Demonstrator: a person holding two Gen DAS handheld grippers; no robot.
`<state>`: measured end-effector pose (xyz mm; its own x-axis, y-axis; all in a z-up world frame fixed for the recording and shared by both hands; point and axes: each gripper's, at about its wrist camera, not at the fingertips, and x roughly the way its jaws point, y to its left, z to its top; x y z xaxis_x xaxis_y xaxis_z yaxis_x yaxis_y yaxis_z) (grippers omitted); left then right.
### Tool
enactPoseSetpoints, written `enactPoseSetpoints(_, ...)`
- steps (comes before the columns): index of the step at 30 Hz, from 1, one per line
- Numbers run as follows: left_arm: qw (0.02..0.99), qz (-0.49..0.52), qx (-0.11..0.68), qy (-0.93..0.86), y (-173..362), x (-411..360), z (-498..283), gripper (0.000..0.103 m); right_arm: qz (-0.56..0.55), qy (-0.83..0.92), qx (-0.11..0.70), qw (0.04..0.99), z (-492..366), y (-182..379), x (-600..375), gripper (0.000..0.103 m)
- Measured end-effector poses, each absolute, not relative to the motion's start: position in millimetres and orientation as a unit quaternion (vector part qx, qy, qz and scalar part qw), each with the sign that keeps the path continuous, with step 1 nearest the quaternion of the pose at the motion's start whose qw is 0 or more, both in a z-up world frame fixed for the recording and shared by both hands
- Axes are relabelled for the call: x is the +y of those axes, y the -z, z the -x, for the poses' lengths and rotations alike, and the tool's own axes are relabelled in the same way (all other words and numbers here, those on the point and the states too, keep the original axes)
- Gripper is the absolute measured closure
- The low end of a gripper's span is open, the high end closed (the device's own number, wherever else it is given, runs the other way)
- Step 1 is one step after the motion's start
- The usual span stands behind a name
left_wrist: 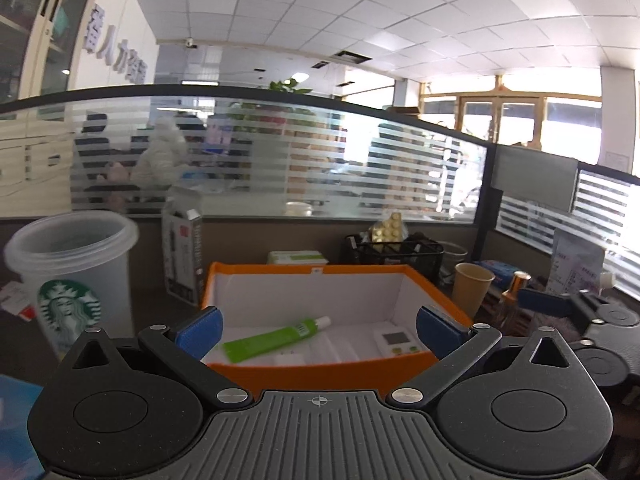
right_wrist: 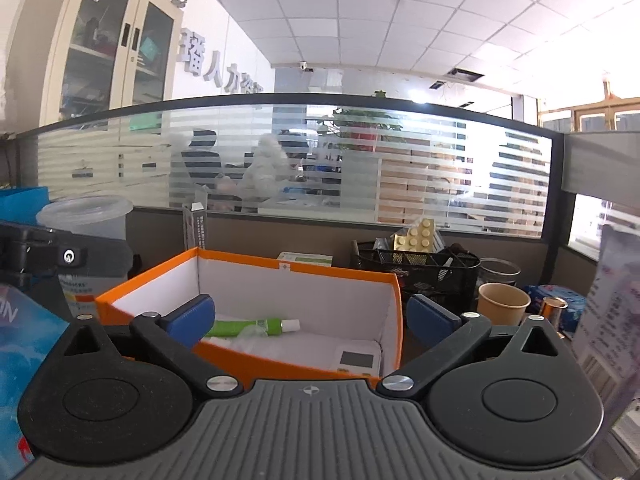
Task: Organize rigid objects
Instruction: 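Move both open grippers back toward the markers and tape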
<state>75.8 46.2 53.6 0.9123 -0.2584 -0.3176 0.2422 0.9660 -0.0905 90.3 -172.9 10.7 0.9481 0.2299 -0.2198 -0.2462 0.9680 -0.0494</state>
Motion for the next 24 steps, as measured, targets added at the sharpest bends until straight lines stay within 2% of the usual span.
enactPoseSetpoints(6,0.975,0.01,0.198,0.101,-29,57,-67,0.0,0.082,-0.124,0.123,0.981,-73,5,-174,0.0)
enactPoseSetpoints(11,0.965,-0.002,0.242,0.1,5,62,-67,0.0,0.095,-0.156,0.169,0.968,-65,27,-170,0.001)
enactPoseSetpoints(13,0.959,-0.014,0.265,0.098,21,61,-71,0.0,0.102,-0.176,0.196,0.959,-63,39,-165,0.006)
enactPoseSetpoints(14,0.957,-0.018,0.273,0.098,27,61,-72,0.0,0.105,-0.19,0.209,0.953,-61,46,-161,0.014)
enactPoseSetpoints(15,0.955,-0.022,0.278,0.099,31,61,-73,0.0,0.105,-0.206,0.224,0.947,-60,52,-159,0.027)
enactPoseSetpoints(17,0.953,-0.027,0.284,0.103,39,64,-73,0.0,0.105,-0.233,0.246,0.935,-59,63,-153,0.04)
enactPoseSetpoints(18,0.952,-0.028,0.286,0.105,41,65,-71,0.0,0.107,-0.239,0.252,0.932,-59,67,-151,0.044)
enactPoseSetpoints(22,0.95,-0.029,0.294,0.105,46,65,-69,0.0,0.104,-0.256,0.263,0.924,-60,75,-142,0.048)
enactPoseSetpoints(24,0.948,-0.032,0.298,0.109,48,63,-70,0.0,0.1,-0.264,0.269,0.921,-65,79,-140,0.057)
